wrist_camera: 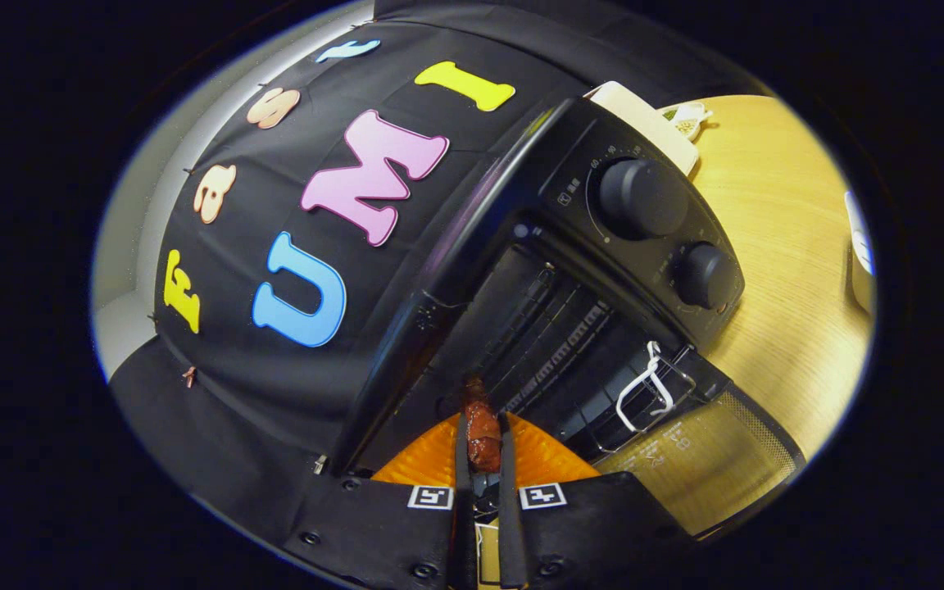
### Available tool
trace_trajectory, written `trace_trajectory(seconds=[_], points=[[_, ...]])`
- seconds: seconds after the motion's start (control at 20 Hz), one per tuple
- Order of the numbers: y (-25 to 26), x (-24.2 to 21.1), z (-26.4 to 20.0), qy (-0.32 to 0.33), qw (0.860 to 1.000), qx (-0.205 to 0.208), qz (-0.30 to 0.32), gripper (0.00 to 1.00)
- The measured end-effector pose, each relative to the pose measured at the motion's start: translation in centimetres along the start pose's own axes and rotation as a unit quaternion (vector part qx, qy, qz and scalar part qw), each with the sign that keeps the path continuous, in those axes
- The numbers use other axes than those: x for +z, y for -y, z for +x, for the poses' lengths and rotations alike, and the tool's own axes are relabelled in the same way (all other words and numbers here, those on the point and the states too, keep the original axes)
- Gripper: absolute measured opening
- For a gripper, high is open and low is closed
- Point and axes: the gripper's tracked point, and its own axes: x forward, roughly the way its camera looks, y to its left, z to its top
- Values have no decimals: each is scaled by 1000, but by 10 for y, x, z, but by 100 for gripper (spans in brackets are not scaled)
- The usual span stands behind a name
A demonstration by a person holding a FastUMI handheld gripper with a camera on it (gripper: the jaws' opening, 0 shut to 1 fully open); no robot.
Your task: Open the toaster oven, put the food inside, and close the toaster oven door.
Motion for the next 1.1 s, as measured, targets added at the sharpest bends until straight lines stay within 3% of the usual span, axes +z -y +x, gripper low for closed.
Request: trace_trajectory(seconds=[0.3, 0.4, 0.45, 0.5, 0.55, 0.6, 0.75, 0.9, 1.1], points=[[6, 11, 15, 2, 998, -25, -63, 20], [3, 16, 11, 9, 994, -31, -100, 39], [3, 17, 10, 10, 993, -33, -117, 41], [1, 19, 7, 9, 991, -32, -129, 53], [-1, 18, 6, 6, 990, -32, -140, 57], [0, 19, 2, 0, 988, -35, -153, 77], [1, 17, -8, -7, 982, -34, -184, 97], [-2, 12, -24, -23, 975, -32, -218, 98], [-8, 6, -57, -57, 953, -27, -298, 98]])
